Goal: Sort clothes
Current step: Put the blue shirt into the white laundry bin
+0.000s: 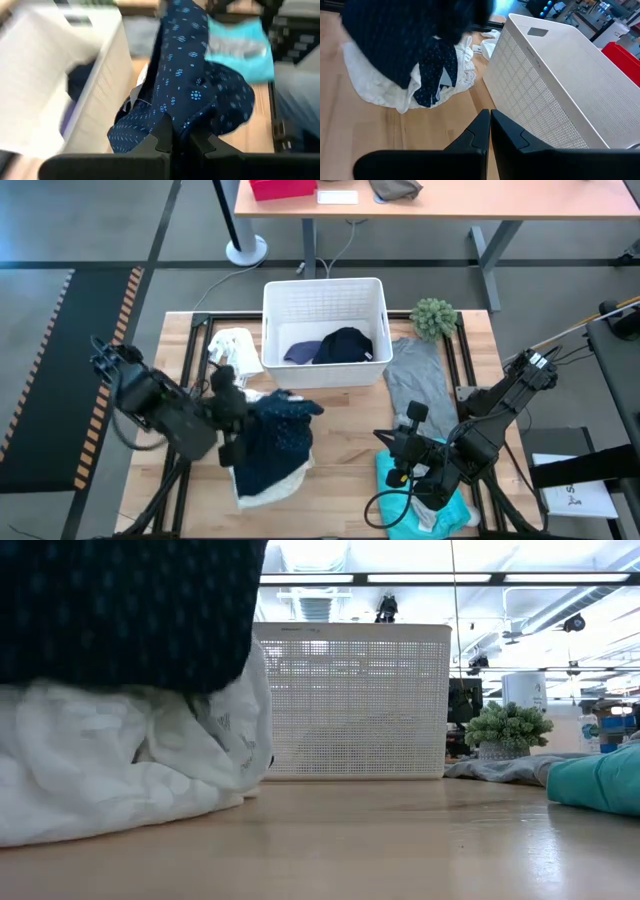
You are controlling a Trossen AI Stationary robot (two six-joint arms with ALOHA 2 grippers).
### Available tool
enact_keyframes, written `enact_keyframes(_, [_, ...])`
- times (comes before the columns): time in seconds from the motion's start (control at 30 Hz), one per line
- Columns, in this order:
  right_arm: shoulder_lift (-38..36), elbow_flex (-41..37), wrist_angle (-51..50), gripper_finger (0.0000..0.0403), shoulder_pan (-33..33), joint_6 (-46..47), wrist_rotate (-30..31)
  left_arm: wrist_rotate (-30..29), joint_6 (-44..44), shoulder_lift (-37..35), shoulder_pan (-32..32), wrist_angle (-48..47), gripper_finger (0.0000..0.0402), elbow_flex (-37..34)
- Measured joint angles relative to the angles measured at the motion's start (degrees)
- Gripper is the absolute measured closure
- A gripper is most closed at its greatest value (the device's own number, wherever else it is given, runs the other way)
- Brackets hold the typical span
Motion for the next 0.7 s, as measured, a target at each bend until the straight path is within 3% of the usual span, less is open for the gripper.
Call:
enact_keyframes(0.3, [0.00, 0.01, 0.02, 0.0403, 0.00, -0.02, 0.00, -11.68, 12.54, 0.00, 2.91, 1.78, 0.0401, 11.15])
enact_keyframes(0.7, [0.00, 0.00, 0.02, 0.0403, -0.02, -0.17, 0.02, -11.88, 39.69, 0.04, 13.02, 18.59, 0.0402, 20.03])
